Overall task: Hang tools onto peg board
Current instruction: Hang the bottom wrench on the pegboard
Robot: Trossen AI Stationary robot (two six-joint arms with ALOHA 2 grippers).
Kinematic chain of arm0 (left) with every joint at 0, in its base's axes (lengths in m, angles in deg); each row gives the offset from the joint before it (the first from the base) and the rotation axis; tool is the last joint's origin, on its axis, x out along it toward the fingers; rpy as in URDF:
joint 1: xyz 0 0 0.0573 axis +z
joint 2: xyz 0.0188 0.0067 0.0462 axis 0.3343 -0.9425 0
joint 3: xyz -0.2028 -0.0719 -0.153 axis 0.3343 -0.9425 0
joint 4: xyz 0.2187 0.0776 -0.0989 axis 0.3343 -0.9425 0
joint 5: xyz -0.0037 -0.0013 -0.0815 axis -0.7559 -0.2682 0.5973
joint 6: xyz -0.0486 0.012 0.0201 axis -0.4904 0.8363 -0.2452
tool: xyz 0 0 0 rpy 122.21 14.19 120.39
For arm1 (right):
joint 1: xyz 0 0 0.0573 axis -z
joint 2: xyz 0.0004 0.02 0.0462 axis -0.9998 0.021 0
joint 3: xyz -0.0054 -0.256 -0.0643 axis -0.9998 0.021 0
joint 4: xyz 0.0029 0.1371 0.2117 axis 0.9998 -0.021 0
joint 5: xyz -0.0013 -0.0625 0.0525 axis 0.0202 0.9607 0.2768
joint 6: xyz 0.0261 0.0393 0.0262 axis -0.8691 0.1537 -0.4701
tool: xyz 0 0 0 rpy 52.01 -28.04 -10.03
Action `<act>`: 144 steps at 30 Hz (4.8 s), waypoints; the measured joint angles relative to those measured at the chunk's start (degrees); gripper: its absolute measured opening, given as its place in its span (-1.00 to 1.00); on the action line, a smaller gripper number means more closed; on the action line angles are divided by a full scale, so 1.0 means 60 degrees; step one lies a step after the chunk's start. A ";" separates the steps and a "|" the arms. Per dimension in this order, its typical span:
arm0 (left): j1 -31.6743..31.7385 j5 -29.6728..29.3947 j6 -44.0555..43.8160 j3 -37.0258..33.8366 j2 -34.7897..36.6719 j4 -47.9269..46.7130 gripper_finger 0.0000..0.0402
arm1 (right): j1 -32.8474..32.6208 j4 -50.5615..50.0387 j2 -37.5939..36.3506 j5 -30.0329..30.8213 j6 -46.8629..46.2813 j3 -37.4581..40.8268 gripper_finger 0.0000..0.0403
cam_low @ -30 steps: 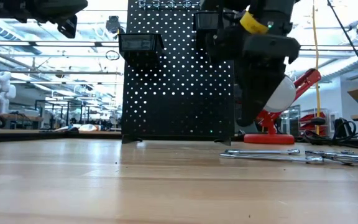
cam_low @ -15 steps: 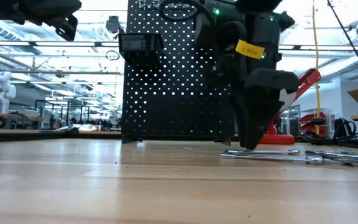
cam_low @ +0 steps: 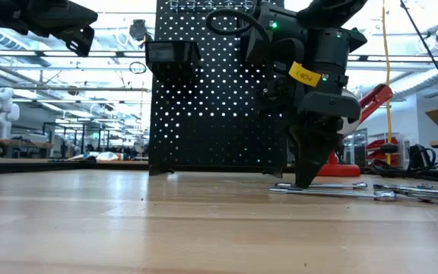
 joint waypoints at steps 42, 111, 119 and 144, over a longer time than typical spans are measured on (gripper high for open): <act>-0.0018 0.0124 0.0118 -0.0002 -0.0919 0.0273 -0.92 | -0.1563 0.1053 -0.0858 0.0496 0.0628 -0.0205 -0.97; -0.3671 -0.1750 -0.1841 0.0965 -1.0833 0.6795 -0.24 | -0.2622 0.1354 0.0951 0.0139 -0.1917 -0.1881 -0.98; -0.3708 -0.1427 -0.1845 0.1687 -1.2008 0.6797 -0.24 | -0.2516 0.2063 0.0928 0.0215 -0.1643 -0.1895 -0.99; -0.3818 -0.1984 -0.2606 0.4065 -1.5139 0.6622 -0.24 | -0.2636 0.2012 0.0890 0.0390 0.0284 -0.1930 -0.64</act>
